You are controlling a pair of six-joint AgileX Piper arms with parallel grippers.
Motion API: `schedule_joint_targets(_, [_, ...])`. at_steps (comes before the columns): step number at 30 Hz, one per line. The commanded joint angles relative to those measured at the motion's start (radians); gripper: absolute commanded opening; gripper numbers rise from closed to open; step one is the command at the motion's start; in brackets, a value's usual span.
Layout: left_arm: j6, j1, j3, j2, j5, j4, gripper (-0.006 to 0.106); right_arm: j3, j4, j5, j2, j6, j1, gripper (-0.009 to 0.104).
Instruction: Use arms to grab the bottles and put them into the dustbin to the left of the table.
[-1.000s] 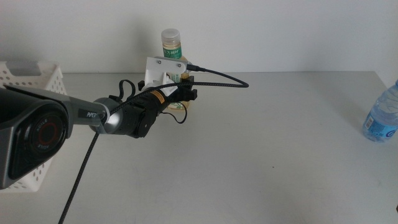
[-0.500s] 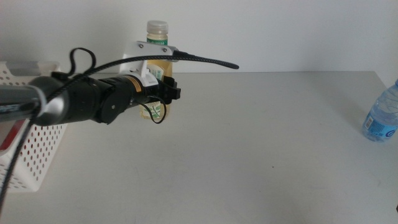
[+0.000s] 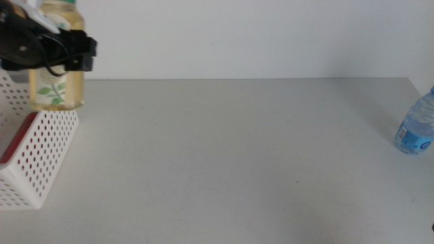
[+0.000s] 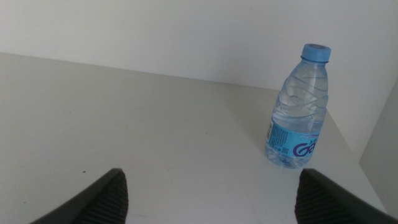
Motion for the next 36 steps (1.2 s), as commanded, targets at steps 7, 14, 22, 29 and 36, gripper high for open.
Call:
schedule_joint_targets(7, [0.218,0.294,-0.246,-0.031,0.3,-0.075,-0.002,-0.01,-0.009,-0.08,0.013,-0.003,-0.007,0.094])
schedule_joint_targets(14, [0.304,0.464,-0.249,0.077,0.345,-0.109,-0.002,-0.01,-0.009,-0.08,0.013,-0.003,-0.007,0.094])
schedule_joint_targets(22, [0.305,0.483,-0.249,0.244,0.368,-0.073,-0.002,-0.01,-0.009,-0.08,0.013,-0.003,-0.007,0.094])
schedule_joint_targets(29, [0.305,0.482,-0.249,0.366,0.364,-0.094,-0.002,-0.01,-0.009,-0.08,0.013,-0.003,-0.007,0.094])
schedule_joint_targets(36, [0.314,0.481,-0.249,0.407,0.364,-0.158,0.016,-0.01,-0.009,-0.08,0.013,-0.003,-0.007,0.094])
